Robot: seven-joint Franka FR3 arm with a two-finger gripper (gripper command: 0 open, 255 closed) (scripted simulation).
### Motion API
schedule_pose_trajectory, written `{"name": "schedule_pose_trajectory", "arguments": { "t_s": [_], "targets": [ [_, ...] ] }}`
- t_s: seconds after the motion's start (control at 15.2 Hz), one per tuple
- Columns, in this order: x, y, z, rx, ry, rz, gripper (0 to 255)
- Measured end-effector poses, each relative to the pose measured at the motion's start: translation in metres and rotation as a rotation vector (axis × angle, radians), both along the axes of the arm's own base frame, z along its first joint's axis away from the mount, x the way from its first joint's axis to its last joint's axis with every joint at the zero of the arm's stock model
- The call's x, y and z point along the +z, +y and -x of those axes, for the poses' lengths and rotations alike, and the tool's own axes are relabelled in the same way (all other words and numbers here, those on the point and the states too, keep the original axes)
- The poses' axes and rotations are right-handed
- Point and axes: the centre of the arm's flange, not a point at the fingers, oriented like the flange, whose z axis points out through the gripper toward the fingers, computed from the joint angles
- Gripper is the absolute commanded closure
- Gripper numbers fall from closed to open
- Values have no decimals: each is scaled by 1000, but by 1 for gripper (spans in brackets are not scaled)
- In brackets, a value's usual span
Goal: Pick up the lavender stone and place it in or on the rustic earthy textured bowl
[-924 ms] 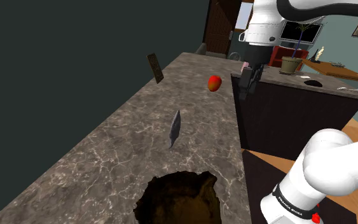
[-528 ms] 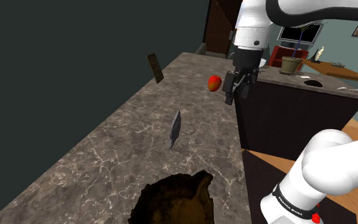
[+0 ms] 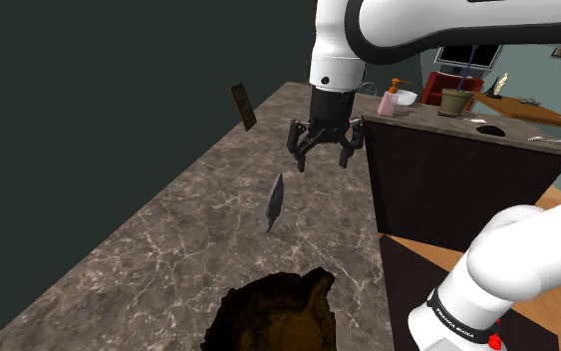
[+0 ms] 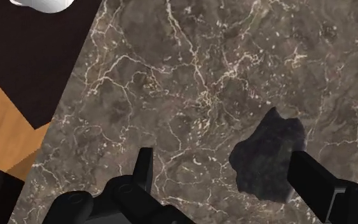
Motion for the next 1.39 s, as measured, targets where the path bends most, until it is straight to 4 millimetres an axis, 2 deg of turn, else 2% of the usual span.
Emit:
{"name": "schedule_pose_trajectory", "arguments": {
  "t_s": [0.26,0.46,0.99,1.39],
  "targets": [
    [-15,30,-43,-220,-12,36,0],
    [-23,44,-77,-377,-19,60,0],
    [-62,47,-83,-428,-23,65,0],
    [-67,46,-83,-429,-23,65,0]
  ]
}}
